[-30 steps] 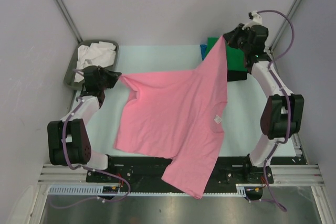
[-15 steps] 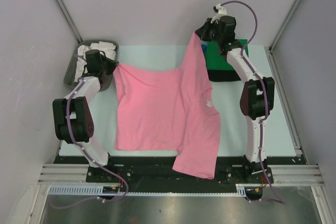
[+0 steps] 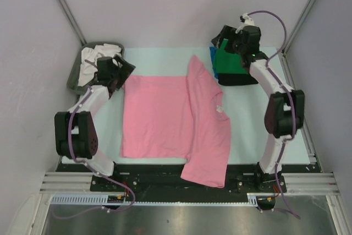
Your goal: Fold and stack the t-shirts
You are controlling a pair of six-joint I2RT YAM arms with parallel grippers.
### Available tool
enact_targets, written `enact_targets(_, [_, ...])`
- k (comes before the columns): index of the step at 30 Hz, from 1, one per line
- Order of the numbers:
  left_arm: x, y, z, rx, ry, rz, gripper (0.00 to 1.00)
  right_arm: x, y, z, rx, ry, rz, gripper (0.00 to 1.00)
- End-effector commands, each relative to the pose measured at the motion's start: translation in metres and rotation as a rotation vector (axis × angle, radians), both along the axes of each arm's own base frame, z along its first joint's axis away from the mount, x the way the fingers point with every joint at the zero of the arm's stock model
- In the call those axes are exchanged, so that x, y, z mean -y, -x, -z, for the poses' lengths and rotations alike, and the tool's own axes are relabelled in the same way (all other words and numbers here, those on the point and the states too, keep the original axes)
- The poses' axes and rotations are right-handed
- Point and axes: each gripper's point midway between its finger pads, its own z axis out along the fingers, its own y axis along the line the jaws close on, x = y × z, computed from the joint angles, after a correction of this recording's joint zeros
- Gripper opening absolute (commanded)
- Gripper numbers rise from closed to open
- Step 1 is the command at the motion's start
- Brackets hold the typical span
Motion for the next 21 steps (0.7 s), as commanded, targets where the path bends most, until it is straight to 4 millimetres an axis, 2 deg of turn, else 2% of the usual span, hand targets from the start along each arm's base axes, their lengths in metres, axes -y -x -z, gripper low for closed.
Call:
enact_targets(1, [0.022, 0.056, -0.015, 0.033, 0.001, 0.023, 1.00, 0.026, 0.069, -0.071, 0.115, 0.043, 0.032, 1.00])
enact_targets(2, [0.023, 0.073, 0.004, -0.005, 0.001, 0.029, 1.00, 0.027, 0.082, -0.052, 0.051, 0.067, 0.035, 1.00])
enact_targets(3, [0.023, 0.085, -0.007, 0.027, -0.002, 0.033, 1.00, 0.030, 0.096, -0.054, 0.047, 0.085, 0.040, 1.00])
enact_targets(4, [0.023, 0.093, -0.004, 0.021, -0.003, 0.033, 1.00, 0.036, 0.106, -0.024, -0.033, 0.130, 0.063, 1.00])
enact_targets(5, [0.022, 0.107, 0.008, -0.008, -0.005, 0.034, 1.00, 0.034, 0.111, -0.015, -0.064, 0.151, 0.063, 1.00])
enact_targets(6, [0.022, 0.115, -0.002, 0.024, -0.014, 0.040, 1.00, 0.036, 0.113, 0.000, -0.107, 0.181, 0.076, 0.99])
enact_targets(7, [0.021, 0.125, 0.005, 0.004, -0.021, 0.044, 1.00, 0.037, 0.120, 0.019, -0.175, 0.216, 0.075, 0.99])
enact_targets(9, [0.019, 0.135, -0.006, 0.027, -0.046, 0.057, 1.00, 0.036, 0.124, 0.044, -0.243, 0.264, 0.069, 0.97])
enact_targets(10, [0.019, 0.141, -0.004, 0.012, -0.053, 0.067, 1.00, 0.040, 0.127, 0.068, -0.311, 0.291, 0.076, 0.96])
enact_targets(15, [0.017, 0.158, -0.007, 0.004, -0.098, 0.089, 1.00, 0.055, 0.118, 0.127, -0.429, 0.286, 0.152, 0.93])
enact_targets(16, [0.019, 0.160, -0.004, -0.003, -0.093, 0.104, 1.00, 0.056, 0.113, 0.146, -0.461, 0.276, 0.153, 0.92])
enact_targets(19, [0.021, 0.164, 0.004, -0.020, -0.084, 0.116, 1.00, 0.058, 0.104, 0.176, -0.511, 0.198, 0.135, 0.90])
enact_targets(21, [0.022, 0.166, 0.005, -0.016, -0.079, 0.118, 1.00, 0.056, 0.101, 0.182, -0.522, 0.152, 0.115, 0.89])
